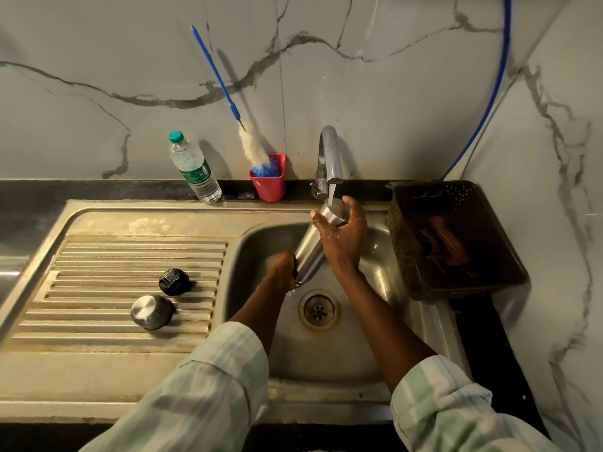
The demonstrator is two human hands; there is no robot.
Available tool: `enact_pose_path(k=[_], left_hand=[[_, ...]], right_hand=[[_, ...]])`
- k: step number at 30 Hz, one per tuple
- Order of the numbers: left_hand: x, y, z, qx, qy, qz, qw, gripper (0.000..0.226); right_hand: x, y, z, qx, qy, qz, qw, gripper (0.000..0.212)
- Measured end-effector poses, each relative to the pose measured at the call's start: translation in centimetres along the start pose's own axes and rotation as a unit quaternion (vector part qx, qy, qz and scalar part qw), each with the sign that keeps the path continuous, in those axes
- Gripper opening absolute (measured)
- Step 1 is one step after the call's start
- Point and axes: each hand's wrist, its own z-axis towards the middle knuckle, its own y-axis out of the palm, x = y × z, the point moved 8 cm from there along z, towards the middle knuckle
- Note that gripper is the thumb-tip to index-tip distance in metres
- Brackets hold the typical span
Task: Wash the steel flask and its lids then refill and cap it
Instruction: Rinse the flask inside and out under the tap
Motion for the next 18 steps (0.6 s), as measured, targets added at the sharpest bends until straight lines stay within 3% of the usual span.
enact_pose_path(k=[2, 5, 9, 11, 13, 15, 18], left_hand=[[-0.6, 1.2, -1.5, -0.044, -0.021, 0.028, 0.998, 0.047], [-0.1, 3.5, -2.0, -0.130, 0.023, 0.025, 0.991, 0.057], [2.5, 3.9, -2.2, -0.113, 0.224, -0.023, 0.968, 0.037], [3.9, 4.1, -2.6, -0.156, 0.307, -0.007, 0.939, 0.021], [4.4, 5.0, -3.2, -0.200, 0.347, 0.097, 0.911, 0.042], [4.3, 5.4, -3.1, -0.183, 0.369, 0.205, 0.888, 0.071], [5.5, 4.6, -3.4, -0.065, 0.428, 0.226, 0.873, 0.062]], right_hand=[[0.1, 0.5, 0.1, -0.013, -0.016, -0.042, 0.999, 0.074], [0.5, 1.2, 0.8, -0.041, -0.001, -0.084, 0.996, 0.082], [1.3, 2.3, 2.0, -0.103, 0.025, -0.143, 0.984, 0.092], [1.3, 2.4, 2.2, -0.108, 0.035, -0.136, 0.984, 0.089], [1.1, 2.1, 2.4, -0.095, 0.038, -0.127, 0.987, 0.080], [0.7, 2.2, 2.3, -0.090, 0.029, -0.124, 0.988, 0.071], [0.2, 3.0, 1.5, -0.123, -0.011, -0.120, 0.985, 0.062]])
